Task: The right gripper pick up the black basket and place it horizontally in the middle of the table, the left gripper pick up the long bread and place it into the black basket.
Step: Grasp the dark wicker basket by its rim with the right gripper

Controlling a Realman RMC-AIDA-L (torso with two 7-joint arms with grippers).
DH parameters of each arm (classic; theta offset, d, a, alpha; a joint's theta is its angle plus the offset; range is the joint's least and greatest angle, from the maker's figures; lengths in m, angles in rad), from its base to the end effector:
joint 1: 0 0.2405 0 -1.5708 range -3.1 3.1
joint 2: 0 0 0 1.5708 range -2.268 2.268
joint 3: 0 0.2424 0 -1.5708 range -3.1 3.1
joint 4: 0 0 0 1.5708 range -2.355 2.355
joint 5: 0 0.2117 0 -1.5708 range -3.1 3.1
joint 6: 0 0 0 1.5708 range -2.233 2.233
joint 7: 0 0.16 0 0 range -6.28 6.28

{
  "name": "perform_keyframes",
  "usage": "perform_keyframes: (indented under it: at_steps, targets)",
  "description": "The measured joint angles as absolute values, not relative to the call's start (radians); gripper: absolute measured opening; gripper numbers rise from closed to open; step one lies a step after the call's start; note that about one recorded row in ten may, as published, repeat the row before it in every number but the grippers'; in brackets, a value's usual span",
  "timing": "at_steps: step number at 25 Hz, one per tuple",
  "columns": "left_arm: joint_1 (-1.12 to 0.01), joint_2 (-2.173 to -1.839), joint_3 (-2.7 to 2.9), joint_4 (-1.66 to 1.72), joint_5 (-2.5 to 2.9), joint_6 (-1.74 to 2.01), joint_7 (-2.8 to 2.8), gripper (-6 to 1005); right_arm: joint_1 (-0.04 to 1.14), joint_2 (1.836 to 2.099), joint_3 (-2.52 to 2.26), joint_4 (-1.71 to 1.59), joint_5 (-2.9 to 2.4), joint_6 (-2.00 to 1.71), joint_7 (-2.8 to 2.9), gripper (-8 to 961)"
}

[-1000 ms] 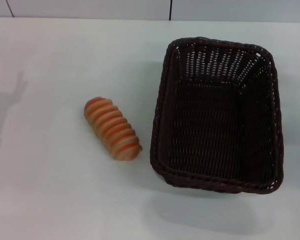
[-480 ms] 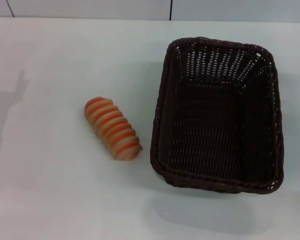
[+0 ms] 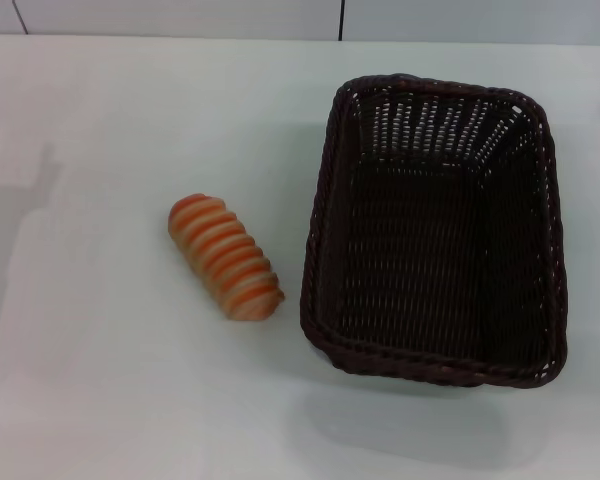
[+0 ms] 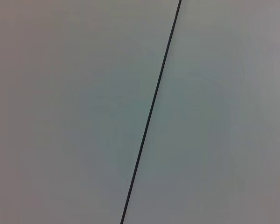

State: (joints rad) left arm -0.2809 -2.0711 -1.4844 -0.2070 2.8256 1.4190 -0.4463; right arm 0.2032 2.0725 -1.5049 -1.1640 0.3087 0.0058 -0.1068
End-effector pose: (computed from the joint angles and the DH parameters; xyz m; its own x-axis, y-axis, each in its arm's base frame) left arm -0.3325 0.3032 0.0565 0.4786 -0.2920 0.8281 0.8538 -0.0650 -0.5164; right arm 0.2769 0.4045 0.0722 0.7407 -0.2342 -0.6297 -0.6453 0.0132 -0.7639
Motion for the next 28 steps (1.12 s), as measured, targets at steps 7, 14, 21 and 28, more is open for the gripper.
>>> perform_keyframes:
  at_steps: [7, 14, 21, 28]
  targets:
    - [-0.278, -2.069, -1.485, -0.211, 2.826, 1.428, -0.448, 850, 0.189, 2.077, -1.492, -1.509, 0.278, 0.545, -0.095, 725]
    - [-0.285, -2.06, -1.49, -0.211, 2.823, 1.424, -0.447, 849, 0.209, 2.078, -1.494, -1.836, 0.284, 1.057, 0.079, 724]
    - [-0.289, -2.051, -1.53, -0.224, 2.824, 1.421, -0.446, 849, 0.27, 2.078, -1.489, -1.929, 0.288, 1.325, 0.183, 724]
    - [-0.305, -2.023, -1.537, -0.213, 2.825, 1.416, -0.447, 848, 0.309, 2.077, -1.493, -1.941, 0.342, 1.474, 0.259, 724]
